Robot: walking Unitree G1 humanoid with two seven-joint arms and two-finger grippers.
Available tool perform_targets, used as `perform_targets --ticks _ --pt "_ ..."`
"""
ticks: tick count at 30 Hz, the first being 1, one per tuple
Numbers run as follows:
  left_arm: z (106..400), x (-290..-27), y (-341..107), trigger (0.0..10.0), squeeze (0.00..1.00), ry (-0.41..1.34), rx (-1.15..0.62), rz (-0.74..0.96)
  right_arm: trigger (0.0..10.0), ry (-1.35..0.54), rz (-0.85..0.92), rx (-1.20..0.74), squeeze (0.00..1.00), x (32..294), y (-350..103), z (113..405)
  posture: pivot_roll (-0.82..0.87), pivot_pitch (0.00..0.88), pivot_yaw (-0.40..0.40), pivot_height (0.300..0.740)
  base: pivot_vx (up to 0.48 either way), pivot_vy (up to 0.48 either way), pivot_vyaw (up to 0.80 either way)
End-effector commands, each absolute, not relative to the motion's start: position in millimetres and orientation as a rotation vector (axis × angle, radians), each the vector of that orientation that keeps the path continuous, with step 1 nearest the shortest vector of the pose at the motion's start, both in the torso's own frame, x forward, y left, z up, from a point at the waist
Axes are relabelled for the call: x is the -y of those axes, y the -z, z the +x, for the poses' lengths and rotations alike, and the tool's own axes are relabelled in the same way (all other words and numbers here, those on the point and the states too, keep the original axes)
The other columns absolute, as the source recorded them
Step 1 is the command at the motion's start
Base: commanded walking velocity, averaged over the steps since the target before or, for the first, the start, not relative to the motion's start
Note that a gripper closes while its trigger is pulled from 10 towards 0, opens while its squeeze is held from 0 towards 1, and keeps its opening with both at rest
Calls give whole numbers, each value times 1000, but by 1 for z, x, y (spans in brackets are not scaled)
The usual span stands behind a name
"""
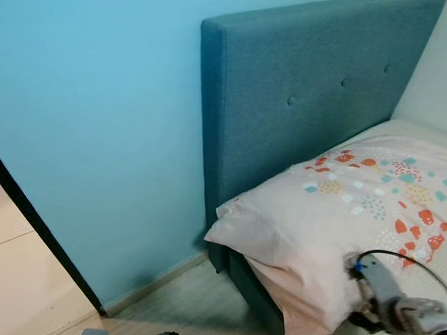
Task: Clean up the room
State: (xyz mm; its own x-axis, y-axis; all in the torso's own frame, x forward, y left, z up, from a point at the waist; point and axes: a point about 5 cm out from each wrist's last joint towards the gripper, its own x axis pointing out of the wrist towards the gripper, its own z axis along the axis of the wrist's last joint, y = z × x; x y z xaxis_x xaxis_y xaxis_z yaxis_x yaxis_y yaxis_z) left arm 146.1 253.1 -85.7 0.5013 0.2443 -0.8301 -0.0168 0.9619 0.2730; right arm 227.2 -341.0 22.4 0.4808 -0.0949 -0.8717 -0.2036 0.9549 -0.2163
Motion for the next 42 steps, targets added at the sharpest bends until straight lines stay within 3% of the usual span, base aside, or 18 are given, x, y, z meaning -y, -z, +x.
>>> perform_targets --ticks 1,4,5,6,14,16,21,23,26,28,34,36,42 --pt "143 -250 88 10000 0 -150 -1060 232 10000 -31 -289 -1063 0 345 -26 227 35 0 -46 575 0 0 0" --pt "143 -250 88 10000 0 -151 -1064 233 10000 31 -309 -1033 0 354 -35 230 31 0 -45 575 0 0 0" --pt "142 -251 89 10000 0 -161 -1071 236 10000 126 -355 -953 0 366 -51 237 27 0 -43 575 0 0 0" --pt "141 -252 89 10000 0 -179 -1082 244 10000 292 -411 -736 0 382 -86 256 21 0 -43 575 0 0 0" --pt "145 -256 86 10000 0 -225 -1083 254 10000 338 -385 -433 0 372 -129 280 24 0 -50 595 0 0 0" --pt "157 -260 80 10000 0 -273 -1044 238 10000 283 -347 -307 0 344 -138 302 33 0 -51 610 -480 0 0" --pt "161 -261 78 10000 0 -276 -1026 240 10000 225 -326 -283 0 325 -132 310 35 0 -50 620 -96 0 0" --pt "162 -262 77 10000 0 -283 -1022 250 10000 140 -285 -246 0 296 -121 318 38 0 -46 630 0 0 0" --pt "161 -262 78 10000 0 -289 -1025 249 10000 81 -256 -226 0 277 -114 321 40 0 -46 635 0 0 0" --pt "159 -261 79 10000 0 -296 -1033 245 10000 -43 -214 -212 0 239 -99 324 42 0 -45 645 0 0 0" --pt "155 -258 82 10000 0 -295 -1044 243 10000 -122 -190 -242 0 213 -82 322 42 0 -45 660 0 0 0" --pt "153 -256 83 10000 0 -290 -1057 244 10000 -183 -203 -317 0 196 -58 314 41 0 -49 670 0 0 0" --pt "152 -253 85 10000 0 -289 -1063 239 10000 -263 -206 -433 0 178 -21 293 44 0 -57 690 0 0 0"
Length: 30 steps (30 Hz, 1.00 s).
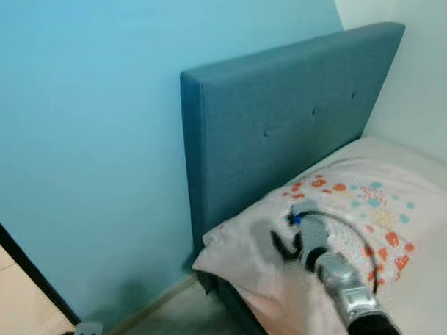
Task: Clean up the room
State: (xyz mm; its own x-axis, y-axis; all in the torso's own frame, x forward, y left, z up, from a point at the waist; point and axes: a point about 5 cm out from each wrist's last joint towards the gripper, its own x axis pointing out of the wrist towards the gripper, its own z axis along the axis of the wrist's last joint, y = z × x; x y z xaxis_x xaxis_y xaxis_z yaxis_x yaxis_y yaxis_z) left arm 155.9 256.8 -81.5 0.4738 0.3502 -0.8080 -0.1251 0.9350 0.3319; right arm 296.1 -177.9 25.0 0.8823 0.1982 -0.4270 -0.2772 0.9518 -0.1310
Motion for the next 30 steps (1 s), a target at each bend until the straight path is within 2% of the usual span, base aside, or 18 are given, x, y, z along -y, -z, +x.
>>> perform_targets --ticks 1,7,15,17,19,21,25,27,30 --pt "152 -253 85 10000 0 -289 -1064 238 10000 -271 -200 -452 0 176 -15 289 41 0 -55 695 0 0 0" --pt "150 -251 86 10000 0 -279 -1076 249 10000 -284 -200 -597 0 175 21 262 39 0 -56 714 0 0 0" --pt "151 -247 87 10000 0 -259 -1082 264 10000 -235 -145 -782 0 186 56 220 45 0 -59 739 -480 0 0" --pt "152 -245 87 10000 0 -254 -1077 261 10000 -201 -145 -856 0 191 68 203 44 0 -62 740 0 0 0" --pt "152 -245 87 10000 0 -254 -1077 261 10000 -201 -145 -856 0 191 68 203 44 0 -62 740 0 0 0" --pt "150 -244 88 10000 0 -253 -1079 256 10000 -147 -167 -979 0 198 83 178 44 0 -69 740 0 0 0" --pt "149 -243 88 10000 0 -254 -1080 253 10000 -137 -159 -1025 0 199 88 167 44 0 -70 740 0 0 0" --pt "146 -237 91 10000 0 -244 -1089 243 10000 -101 -106 -1144 0 205 100 136 43 0 -74 740 0 0 -394" --pt "143 -232 94 10000 0 -228 -1099 235 10000 -32 -70 -1235 0 215 108 107 42 0 -84 740 0 0 -788"
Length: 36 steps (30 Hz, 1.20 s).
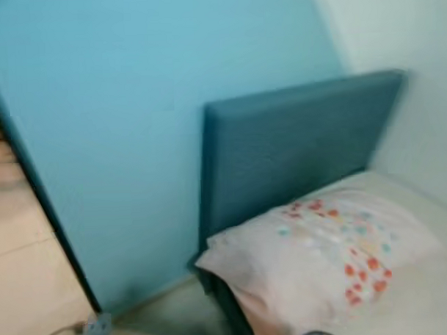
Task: Clean up the room
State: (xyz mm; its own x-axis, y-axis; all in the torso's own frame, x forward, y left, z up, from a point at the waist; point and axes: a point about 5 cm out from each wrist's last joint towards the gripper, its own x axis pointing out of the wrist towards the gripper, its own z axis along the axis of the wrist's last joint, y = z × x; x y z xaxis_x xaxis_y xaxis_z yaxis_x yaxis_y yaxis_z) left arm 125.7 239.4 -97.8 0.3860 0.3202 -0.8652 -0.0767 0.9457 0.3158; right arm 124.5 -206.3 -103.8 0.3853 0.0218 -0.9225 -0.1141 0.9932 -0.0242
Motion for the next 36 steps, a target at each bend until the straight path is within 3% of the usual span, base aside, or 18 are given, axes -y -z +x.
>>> perform_targets --ticks 1,5,15,21,36 --pt "143 -232 94 10000 0 -228 -1099 235 10000 -32 -70 -1235 0 215 108 107 42 0 -84 740 0 0 -788" --pt "146 -230 93 10000 0 -195 -1104 237 10000 38 -64 -1285 0 225 110 93 8 0 -87 740 0 0 -788" --pt "174 -209 86 10000 0 -6 -1058 305 10000 174 -65 -1261 0 247 103 101 -75 0 -21 740 0 0 -788" --pt "185 -202 82 10000 0 36 -1022 311 10000 183 -46 -1297 0 240 108 89 -70 0 -8 740 0 0 -785" --pt "146 -225 95 10000 0 -88 -1158 273 10000 125 -53 -1317 0 224 113 83 -67 0 -9 740 0 0 -777"
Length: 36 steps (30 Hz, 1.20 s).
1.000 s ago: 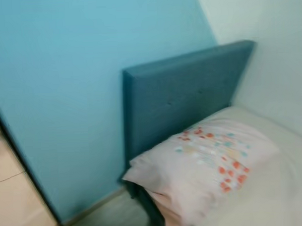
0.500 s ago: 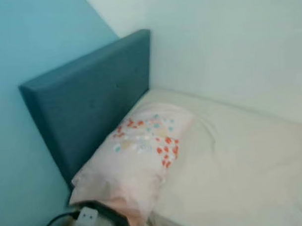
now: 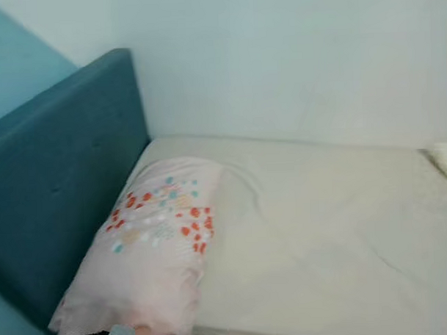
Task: Clean up the room
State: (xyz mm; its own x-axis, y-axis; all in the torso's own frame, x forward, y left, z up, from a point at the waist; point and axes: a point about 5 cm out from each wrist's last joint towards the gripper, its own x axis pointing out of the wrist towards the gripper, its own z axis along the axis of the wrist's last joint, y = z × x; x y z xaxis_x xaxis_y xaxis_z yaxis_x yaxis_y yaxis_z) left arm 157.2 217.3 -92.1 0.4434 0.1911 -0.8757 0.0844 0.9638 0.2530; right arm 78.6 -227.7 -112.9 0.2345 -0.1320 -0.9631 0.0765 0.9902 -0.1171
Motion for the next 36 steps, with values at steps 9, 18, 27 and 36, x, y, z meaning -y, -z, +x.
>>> perform_targets --ticks 9,18,27,36 --pt "147 -225 95 10000 0 -131 -1153 192 10000 37 -137 -1271 0 225 109 100 -50 0 -5 740 0 0 -344" --pt "139 -231 96 10000 0 -158 -1188 195 10000 -12 -136 -1280 0 214 111 97 -39 0 -8 740 0 -480 0" --pt "136 -232 97 10000 0 -174 -1202 187 10000 -17 -142 -1285 0 214 111 97 -23 0 -17 740 0 -480 0" --pt "136 -231 97 10000 0 -170 -1208 182 10000 -23 -147 -1279 0 215 110 101 -29 0 -18 740 0 -480 0"
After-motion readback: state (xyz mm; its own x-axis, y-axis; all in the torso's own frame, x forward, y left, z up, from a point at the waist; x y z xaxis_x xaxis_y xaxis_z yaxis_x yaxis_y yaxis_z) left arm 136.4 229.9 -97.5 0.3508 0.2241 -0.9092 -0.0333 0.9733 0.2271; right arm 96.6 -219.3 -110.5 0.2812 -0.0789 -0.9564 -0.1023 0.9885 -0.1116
